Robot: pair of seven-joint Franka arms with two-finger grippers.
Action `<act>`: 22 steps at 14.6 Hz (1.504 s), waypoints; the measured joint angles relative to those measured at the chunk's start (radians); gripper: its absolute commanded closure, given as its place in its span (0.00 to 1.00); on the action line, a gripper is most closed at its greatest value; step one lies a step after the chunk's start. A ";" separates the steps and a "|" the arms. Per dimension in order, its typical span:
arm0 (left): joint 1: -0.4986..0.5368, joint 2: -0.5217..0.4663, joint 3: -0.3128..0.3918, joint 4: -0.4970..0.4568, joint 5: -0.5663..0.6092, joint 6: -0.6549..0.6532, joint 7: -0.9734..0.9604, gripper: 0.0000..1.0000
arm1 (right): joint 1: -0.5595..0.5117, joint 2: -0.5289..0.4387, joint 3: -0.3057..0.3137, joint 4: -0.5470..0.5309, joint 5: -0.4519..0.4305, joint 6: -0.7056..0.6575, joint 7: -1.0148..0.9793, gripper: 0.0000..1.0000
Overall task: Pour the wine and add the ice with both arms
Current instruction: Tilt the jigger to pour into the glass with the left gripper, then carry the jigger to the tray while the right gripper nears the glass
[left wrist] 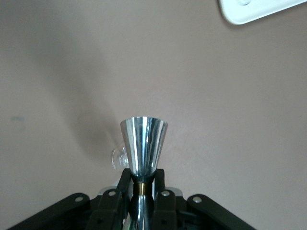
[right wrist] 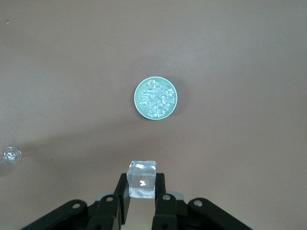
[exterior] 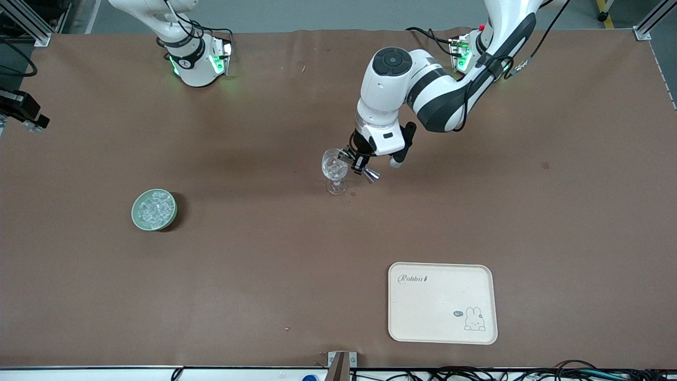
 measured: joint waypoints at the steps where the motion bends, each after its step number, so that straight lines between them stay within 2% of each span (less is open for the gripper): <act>1: 0.001 0.000 0.004 0.004 -0.043 0.007 0.001 1.00 | 0.000 0.000 0.000 0.000 0.000 0.000 0.000 0.99; 5: 0.005 -0.016 0.044 0.015 -0.233 0.060 0.079 0.99 | 0.000 0.000 0.001 0.000 0.001 0.001 0.000 0.99; 8: 0.004 -0.053 0.103 0.016 -0.466 0.062 0.246 0.99 | 0.023 0.000 0.006 0.000 0.012 0.004 0.026 0.99; 13: -0.001 -0.166 0.303 -0.030 -0.970 0.038 0.633 0.99 | 0.207 0.003 0.015 0.002 0.022 0.060 0.345 0.99; 18: 0.000 -0.179 0.535 -0.041 -1.295 -0.022 0.865 0.99 | 0.380 0.046 0.020 0.001 0.051 0.117 0.603 0.99; 22: 0.000 -0.122 0.663 -0.040 -1.541 -0.029 1.039 0.99 | 0.536 0.130 0.022 -0.001 0.079 0.223 0.823 0.99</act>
